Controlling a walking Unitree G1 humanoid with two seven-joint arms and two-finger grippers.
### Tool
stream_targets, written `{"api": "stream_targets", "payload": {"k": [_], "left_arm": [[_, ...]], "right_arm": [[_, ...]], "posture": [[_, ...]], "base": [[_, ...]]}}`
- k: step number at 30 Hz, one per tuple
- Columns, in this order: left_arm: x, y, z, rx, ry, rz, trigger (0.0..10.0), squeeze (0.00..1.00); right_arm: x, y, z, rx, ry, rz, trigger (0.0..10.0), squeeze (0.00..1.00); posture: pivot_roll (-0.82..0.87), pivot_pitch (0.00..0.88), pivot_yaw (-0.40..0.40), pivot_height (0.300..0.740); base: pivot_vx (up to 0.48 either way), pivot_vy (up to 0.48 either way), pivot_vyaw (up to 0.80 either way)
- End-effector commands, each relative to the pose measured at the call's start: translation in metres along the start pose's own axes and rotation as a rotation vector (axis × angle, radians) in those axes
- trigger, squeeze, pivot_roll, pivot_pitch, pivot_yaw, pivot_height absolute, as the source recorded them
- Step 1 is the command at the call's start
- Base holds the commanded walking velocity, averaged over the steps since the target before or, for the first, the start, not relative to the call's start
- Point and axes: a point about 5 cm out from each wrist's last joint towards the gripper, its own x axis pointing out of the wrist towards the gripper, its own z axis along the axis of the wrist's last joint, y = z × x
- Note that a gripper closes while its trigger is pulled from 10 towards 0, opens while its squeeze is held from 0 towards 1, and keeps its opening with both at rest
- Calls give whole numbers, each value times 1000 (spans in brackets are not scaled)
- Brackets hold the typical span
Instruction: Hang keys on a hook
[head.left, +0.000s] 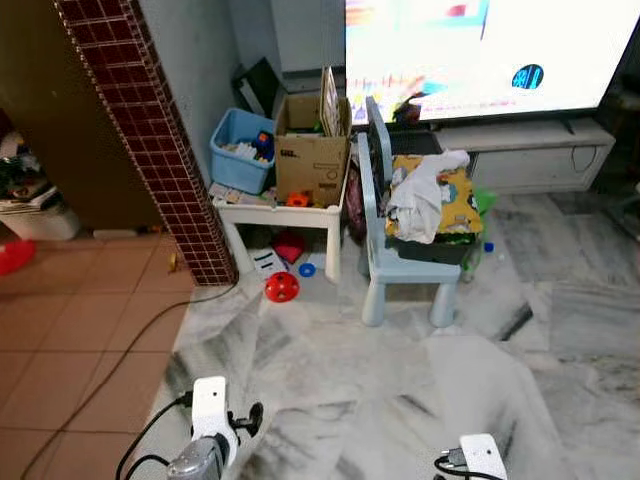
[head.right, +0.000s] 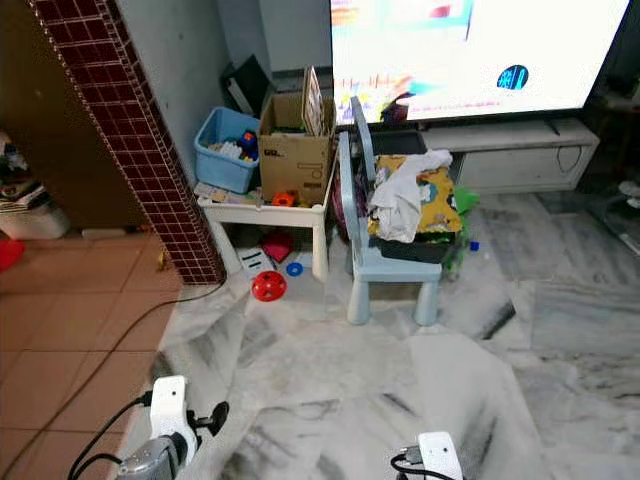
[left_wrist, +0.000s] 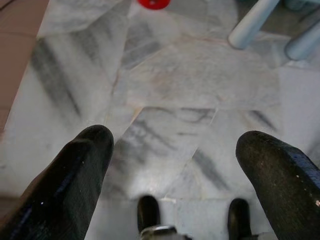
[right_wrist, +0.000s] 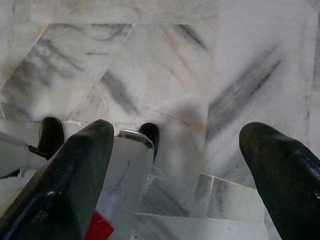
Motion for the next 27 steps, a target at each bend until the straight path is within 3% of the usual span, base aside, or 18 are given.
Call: {"api": "stream_targets", "payload": {"k": [1, 27], "left_arm": [[-1, 3, 1, 24, -5, 0, 10000, 0], [-8, 19, -6, 30, -9, 4, 10000, 0]], "right_arm": [[1, 5, 1, -7, -4, 9, 10000, 0], [-4, -6, -11, -26, 12, -5, 10000, 0]], "posture": [[-44, 0, 47, 740], [-36, 0, 48, 740]], "base": [[0, 0, 0], [0, 0, 0]]}}
